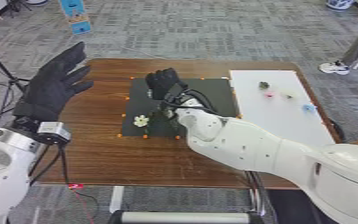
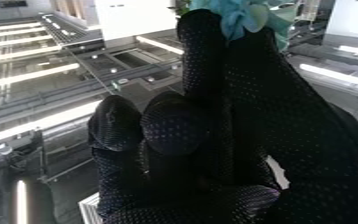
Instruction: Arrange flowers
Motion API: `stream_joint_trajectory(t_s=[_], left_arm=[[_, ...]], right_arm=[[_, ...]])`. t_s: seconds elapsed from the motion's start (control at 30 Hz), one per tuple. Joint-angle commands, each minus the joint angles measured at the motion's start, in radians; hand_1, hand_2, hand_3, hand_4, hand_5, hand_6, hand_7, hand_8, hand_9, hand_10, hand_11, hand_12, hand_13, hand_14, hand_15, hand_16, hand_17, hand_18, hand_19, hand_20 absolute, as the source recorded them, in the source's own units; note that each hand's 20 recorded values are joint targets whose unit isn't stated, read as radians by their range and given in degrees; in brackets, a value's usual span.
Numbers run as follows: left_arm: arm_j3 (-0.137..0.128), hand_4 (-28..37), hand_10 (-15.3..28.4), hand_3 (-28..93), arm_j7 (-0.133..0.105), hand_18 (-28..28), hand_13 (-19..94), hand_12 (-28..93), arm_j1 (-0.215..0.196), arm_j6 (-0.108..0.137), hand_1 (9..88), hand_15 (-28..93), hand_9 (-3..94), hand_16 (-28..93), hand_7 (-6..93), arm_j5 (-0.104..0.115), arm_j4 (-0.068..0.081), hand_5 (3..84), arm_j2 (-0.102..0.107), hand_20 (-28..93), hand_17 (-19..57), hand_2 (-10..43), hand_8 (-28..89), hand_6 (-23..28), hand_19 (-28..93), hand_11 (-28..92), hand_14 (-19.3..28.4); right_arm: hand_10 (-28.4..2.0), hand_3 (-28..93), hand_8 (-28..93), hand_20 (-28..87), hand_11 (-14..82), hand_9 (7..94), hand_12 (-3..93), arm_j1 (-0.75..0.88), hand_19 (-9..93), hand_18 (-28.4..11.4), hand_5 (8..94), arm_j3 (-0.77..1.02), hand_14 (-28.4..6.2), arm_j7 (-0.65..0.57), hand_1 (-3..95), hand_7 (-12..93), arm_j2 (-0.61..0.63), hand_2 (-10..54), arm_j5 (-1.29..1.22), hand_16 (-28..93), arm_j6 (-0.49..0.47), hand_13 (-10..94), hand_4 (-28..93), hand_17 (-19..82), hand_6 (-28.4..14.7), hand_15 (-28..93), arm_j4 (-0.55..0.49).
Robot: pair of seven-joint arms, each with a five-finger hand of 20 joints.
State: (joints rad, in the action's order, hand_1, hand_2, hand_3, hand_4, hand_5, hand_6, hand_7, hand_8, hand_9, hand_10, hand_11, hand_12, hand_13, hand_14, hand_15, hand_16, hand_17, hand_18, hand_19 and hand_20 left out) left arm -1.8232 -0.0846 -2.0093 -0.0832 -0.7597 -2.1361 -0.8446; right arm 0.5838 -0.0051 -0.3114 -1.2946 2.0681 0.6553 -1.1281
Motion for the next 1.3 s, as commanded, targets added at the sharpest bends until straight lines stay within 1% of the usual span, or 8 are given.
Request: stream_joint_trajectory(t_s=[0.03,0.2,0.3,0.33,0.5,0.6,1.07,1.3], left_arm=[[0.015,-28.3,9.3,61,-0.012,28.1,12,24,0.018,-0.014,23.4,0,15.3,7,7.3,-0.001,0.004,19.4,0.008,3,-17.2,-8.2,-4,3.9,38,-3,16.6],[0.035,-28.3,9.3,61,-0.005,28.3,12,24,0.045,-0.022,23.1,-1,15.2,7,6.8,0.001,0.016,19.2,0.011,2,-17.5,-8.4,-4,4.0,38,-3,16.7],[0.038,-28.3,9.1,62,-0.006,28.4,11,24,0.049,-0.019,22.7,-2,14.9,8,6.7,0.002,0.018,19.1,0.013,2,-17.6,-8.7,-4,3.8,38,-4,16.1],[0.039,-28.3,9.0,62,-0.002,28.3,11,25,0.053,-0.025,22.7,-2,14.9,8,6.8,0.003,0.020,19.0,0.013,2,-17.6,-8.8,-3,3.6,38,-4,16.0],[0.047,-28.3,8.2,63,-0.003,28.0,11,25,0.062,-0.025,22.2,-2,14.6,8,7.1,0.003,0.023,18.9,0.012,2,-17.5,-9.2,-4,3.3,37,-4,14.9],[0.056,-28.3,7.9,63,0.002,27.6,10,25,0.073,-0.032,22.2,-2,14.5,8,7.5,0.005,0.028,18.9,0.013,3,-17.3,-9.3,-4,3.0,37,-4,14.2],[0.055,-28.3,6.7,63,0.000,26.0,11,25,0.072,-0.031,22.3,-2,14.2,8,9.2,0.006,0.027,18.8,0.013,4,-16.5,-9.5,-5,2.3,35,-3,12.1],[0.059,-28.3,6.7,62,0.001,25.4,11,25,0.078,-0.036,22.8,-2,14.2,9,10.5,0.008,0.030,19.2,0.012,5,-16.1,-9.5,-5,1.9,35,0,12.0]], right_arm=[[-4.7,77,-4,58,16.7,84.9,44.2,-0.052,93,-18.4,69.4,-0.035,-4.1,-0.010,55.5,49,-0.070,-9.5,-0.012,34,0.025,71,-28,40,4.7,80,0.030],[-4.5,77,-4,58,16.2,85.2,43.8,-0.047,93,-18.4,69.5,-0.050,-4.1,-0.009,55.4,49,-0.083,-9.5,-0.002,34,0.015,71,-28,41,5.0,80,0.046],[-4.5,77,-5,59,16.0,85.4,43.7,-0.042,93,-18.3,69.6,-0.056,-4.0,-0.010,55.6,49,-0.090,-9.5,-0.005,34,0.008,71,-28,41,5.0,80,0.054],[-4.4,77,-5,59,15.9,85.4,43.7,-0.041,93,-18.3,69.7,-0.059,-4.0,-0.009,55.6,49,-0.092,-9.5,-0.011,34,0.006,71,-28,41,5.0,80,0.055],[-4.1,76,-5,59,15.3,85.4,43.4,-0.029,93,-18.3,69.7,-0.052,-4.0,-0.015,55.9,49,-0.091,-9.5,0.010,34,-0.032,71,-28,41,5.0,80,0.055],[-4.3,76,-5,59,15.0,85.6,43.0,-0.021,93,-18.2,69.7,-0.047,-4.0,-0.017,55.9,49,-0.089,-9.5,0.017,35,-0.041,71,-28,41,5.0,80,0.064],[-4.4,76,-5,59,14.0,86.1,42.3,-0.016,93,-18.2,70.6,-0.063,-3.9,-0.034,56.1,48,-0.088,-9.5,0.039,35,-0.086,71,-28,41,5.0,80,0.070],[-4.1,75,-6,59,12.7,86.4,41.4,0.006,93,-18.2,70.8,-0.033,-3.9,-0.038,56.2,47,-0.082,-9.5,0.063,35,-0.147,71,-28,40,5.0,80,0.062]])
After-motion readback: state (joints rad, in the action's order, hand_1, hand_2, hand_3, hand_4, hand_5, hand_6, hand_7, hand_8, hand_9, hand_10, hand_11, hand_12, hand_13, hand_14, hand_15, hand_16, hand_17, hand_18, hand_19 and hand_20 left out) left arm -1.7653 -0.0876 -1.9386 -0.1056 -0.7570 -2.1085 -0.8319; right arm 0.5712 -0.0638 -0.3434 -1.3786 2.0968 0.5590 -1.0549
